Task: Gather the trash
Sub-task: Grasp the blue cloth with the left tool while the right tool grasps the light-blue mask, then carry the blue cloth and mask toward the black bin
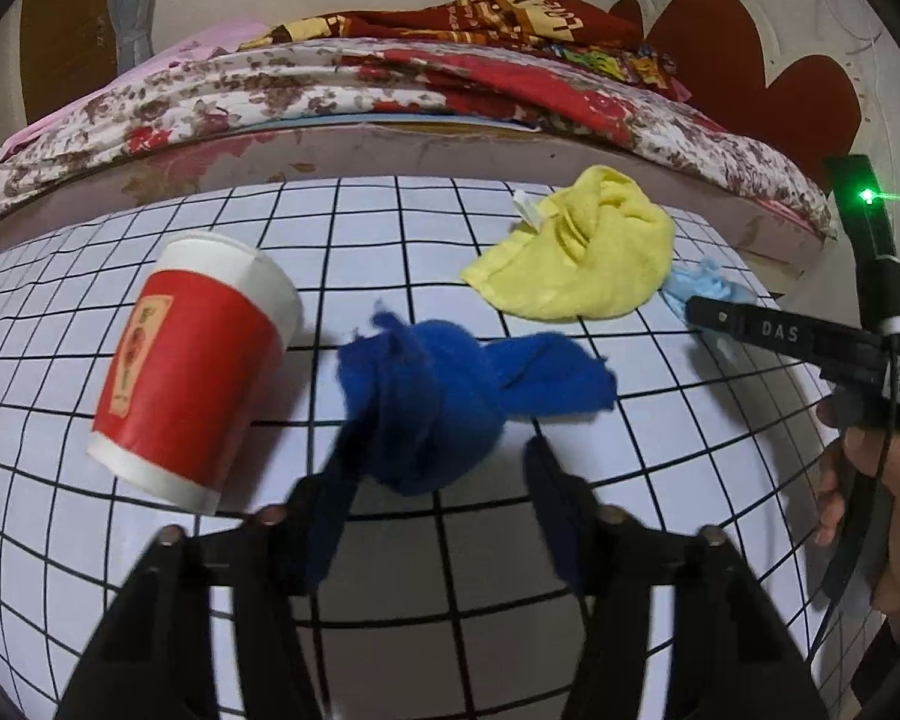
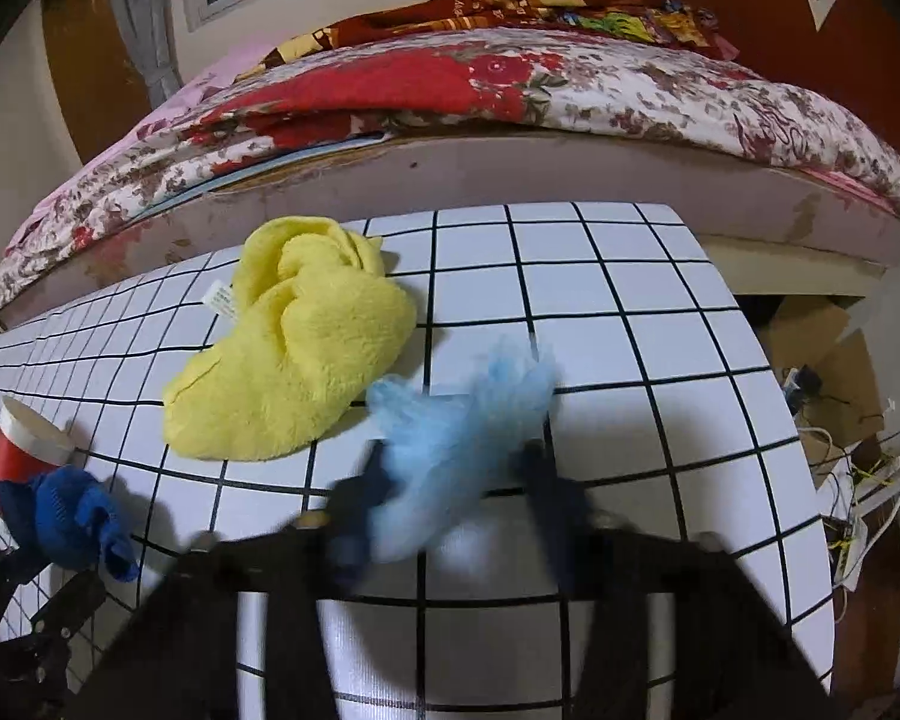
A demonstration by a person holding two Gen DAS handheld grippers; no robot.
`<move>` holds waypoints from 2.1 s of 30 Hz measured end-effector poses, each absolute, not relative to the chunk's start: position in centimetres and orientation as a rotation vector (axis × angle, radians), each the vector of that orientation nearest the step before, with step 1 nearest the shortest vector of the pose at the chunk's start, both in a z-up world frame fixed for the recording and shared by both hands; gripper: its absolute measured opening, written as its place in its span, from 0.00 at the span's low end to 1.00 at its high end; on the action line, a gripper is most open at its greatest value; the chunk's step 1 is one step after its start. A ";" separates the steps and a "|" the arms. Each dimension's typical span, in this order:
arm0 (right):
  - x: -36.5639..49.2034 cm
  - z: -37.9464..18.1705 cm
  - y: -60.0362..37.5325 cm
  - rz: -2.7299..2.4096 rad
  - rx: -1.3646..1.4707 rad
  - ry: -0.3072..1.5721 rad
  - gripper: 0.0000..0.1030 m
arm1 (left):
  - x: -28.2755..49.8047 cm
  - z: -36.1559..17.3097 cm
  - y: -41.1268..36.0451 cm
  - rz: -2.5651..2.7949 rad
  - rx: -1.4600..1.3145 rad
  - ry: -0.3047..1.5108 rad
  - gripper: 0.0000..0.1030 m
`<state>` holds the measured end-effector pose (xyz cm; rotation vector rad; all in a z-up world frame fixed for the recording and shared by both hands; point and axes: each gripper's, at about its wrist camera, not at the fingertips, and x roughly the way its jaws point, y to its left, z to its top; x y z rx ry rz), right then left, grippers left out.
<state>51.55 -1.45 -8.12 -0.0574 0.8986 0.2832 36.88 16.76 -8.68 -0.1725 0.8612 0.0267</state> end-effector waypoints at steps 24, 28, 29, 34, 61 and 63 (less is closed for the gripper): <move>49.4 -8.3 -2.4 0.307 -0.113 0.884 0.12 | 39.1 -8.7 16.5 0.040 -0.168 0.831 0.67; 49.7 -8.6 -2.4 0.359 -0.093 0.885 0.04 | 39.3 -9.0 16.7 -0.001 -0.202 0.844 0.39; 49.5 -8.5 -2.4 0.361 -0.094 0.880 0.04 | 39.0 -9.0 16.6 -0.009 -0.206 0.843 0.39; 47.9 -7.8 -3.4 0.383 -0.074 0.845 0.03 | 37.3 -8.7 16.5 -0.012 -0.194 0.826 0.37; 27.5 0.3 -12.5 0.379 -0.044 0.659 0.04 | 24.1 -0.8 9.2 -0.076 -0.038 0.675 0.37; 26.0 1.0 -13.3 0.373 -0.033 0.645 0.04 | 22.9 0.2 8.4 -0.090 -0.023 0.659 0.37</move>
